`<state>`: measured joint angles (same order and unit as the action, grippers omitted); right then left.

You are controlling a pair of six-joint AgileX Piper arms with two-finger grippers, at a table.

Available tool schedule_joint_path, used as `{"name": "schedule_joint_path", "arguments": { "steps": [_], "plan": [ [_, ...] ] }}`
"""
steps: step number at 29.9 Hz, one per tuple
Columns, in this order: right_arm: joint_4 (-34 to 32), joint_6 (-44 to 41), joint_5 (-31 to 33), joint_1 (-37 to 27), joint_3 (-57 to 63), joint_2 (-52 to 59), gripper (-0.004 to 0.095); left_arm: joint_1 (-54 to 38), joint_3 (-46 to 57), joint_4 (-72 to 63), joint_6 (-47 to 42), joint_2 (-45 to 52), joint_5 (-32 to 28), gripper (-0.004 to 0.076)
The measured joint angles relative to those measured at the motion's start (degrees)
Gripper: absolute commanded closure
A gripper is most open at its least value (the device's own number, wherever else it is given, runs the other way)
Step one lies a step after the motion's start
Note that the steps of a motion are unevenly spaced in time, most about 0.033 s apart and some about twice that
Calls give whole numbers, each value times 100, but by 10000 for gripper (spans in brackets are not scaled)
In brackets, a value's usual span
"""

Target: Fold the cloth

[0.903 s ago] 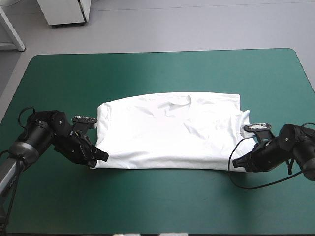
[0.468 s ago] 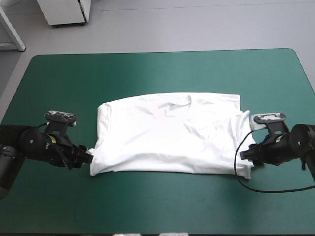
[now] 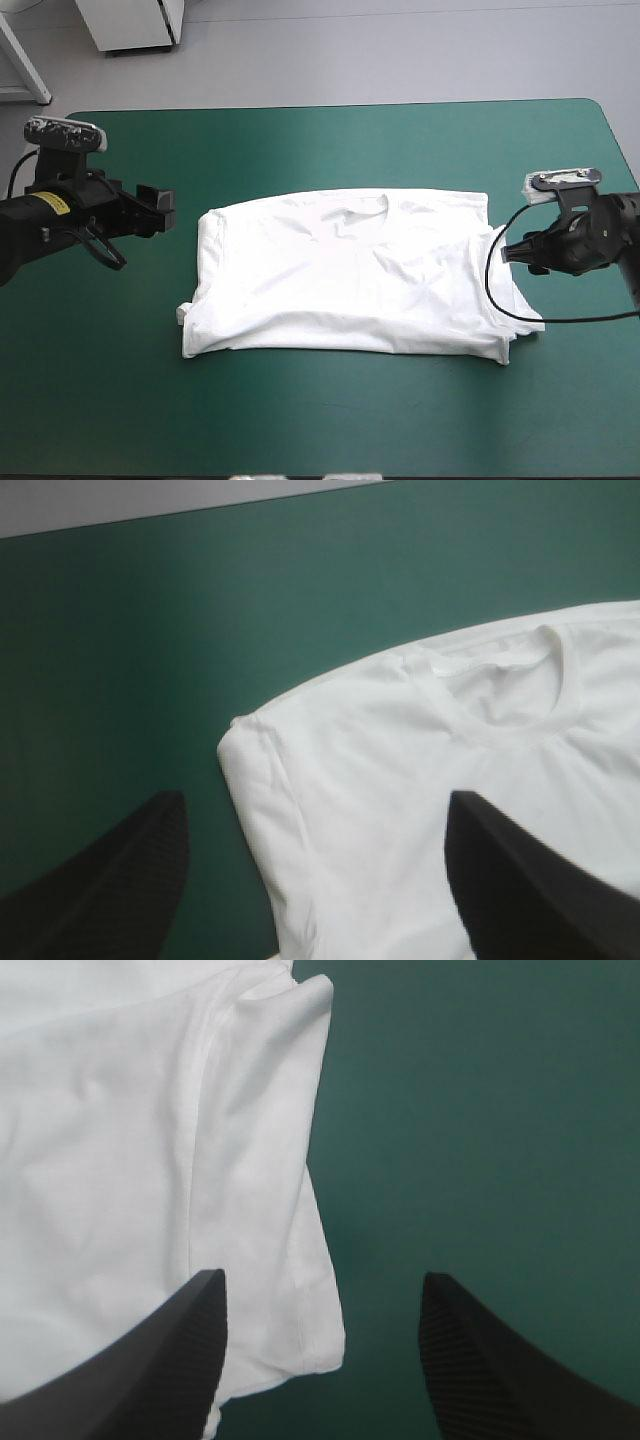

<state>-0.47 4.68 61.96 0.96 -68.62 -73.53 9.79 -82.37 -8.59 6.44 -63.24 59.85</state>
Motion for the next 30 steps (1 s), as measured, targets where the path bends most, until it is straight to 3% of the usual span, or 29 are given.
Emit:
{"name": "schedule_joint_path", "arguments": {
  "steps": [10,26,30],
  "plan": [
    [425,119,-403,0,-27,-1194,419,0,-216,-175,155,-313,1,199],
    [451,196,-710,2,-77,-2353,428,0,-216,-175,168,-319,154,244],
    [490,196,-719,2,-77,-2567,545,0,-216,-194,168,-319,209,251]
  ]
}}
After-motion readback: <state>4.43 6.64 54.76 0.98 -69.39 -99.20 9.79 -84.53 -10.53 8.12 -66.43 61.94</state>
